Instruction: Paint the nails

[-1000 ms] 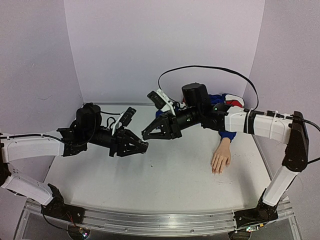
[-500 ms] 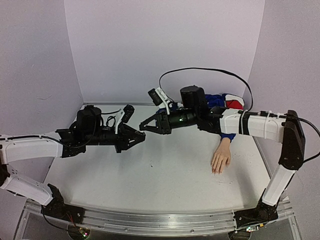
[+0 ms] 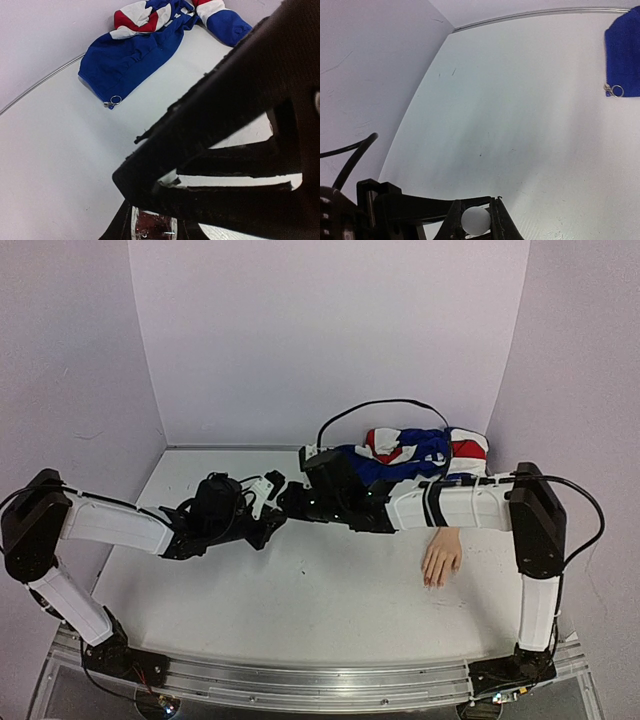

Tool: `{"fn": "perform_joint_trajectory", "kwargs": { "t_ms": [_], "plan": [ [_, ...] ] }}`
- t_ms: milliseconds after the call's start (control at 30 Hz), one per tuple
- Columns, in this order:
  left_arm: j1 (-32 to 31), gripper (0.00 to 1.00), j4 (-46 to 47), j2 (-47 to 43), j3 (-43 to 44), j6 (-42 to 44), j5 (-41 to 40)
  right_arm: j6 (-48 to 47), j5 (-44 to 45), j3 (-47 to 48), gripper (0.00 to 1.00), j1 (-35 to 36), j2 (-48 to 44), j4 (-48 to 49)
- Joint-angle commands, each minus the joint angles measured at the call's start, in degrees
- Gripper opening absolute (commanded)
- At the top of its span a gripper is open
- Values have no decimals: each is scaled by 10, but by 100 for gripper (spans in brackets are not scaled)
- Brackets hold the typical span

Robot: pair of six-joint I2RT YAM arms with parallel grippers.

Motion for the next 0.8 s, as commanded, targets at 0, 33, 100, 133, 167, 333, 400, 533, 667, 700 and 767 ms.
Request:
{"fn": "perform_joint_trajectory", "kwargs": {
  "t_ms": [0, 33, 100, 133, 167, 333, 400, 533, 667, 700, 767],
  "plan": [
    [-31, 0, 242, -30, 69, -6, -26, 39, -5, 11, 0, 72, -1, -67],
    [-35, 0, 242, -34, 58, -9, -29, 33, -3, 11, 0, 71, -6, -68],
    [-39, 0, 241, -47, 26, -20, -32, 18, -10, 15, 0, 69, -14, -67],
    [-41, 0, 238, -55, 11, -28, -35, 12, -16, 15, 0, 67, -17, -68],
    [-42, 0, 231, -65, -3, -38, -37, 6, -24, 14, 0, 64, -23, -67],
    [-42, 0, 166, -108, -48, -90, -35, -32, -79, 7, 11, 38, -48, -67],
    [-42, 0, 135, -121, -57, -101, -26, -55, -106, 5, 21, 26, -60, -67],
    [-41, 0, 72, -141, -60, -106, 7, -91, -163, -9, 41, -3, -92, -63],
    [-40, 0, 24, -158, -57, -104, 50, -121, -225, -20, 59, -34, -122, -59],
    [-39, 0, 16, -162, -55, -103, 60, -128, -239, -25, 65, -41, -131, -58],
    [-38, 0, 6, -167, -54, -101, 83, -143, -263, -37, 75, -49, -152, -52]
  ]
}}
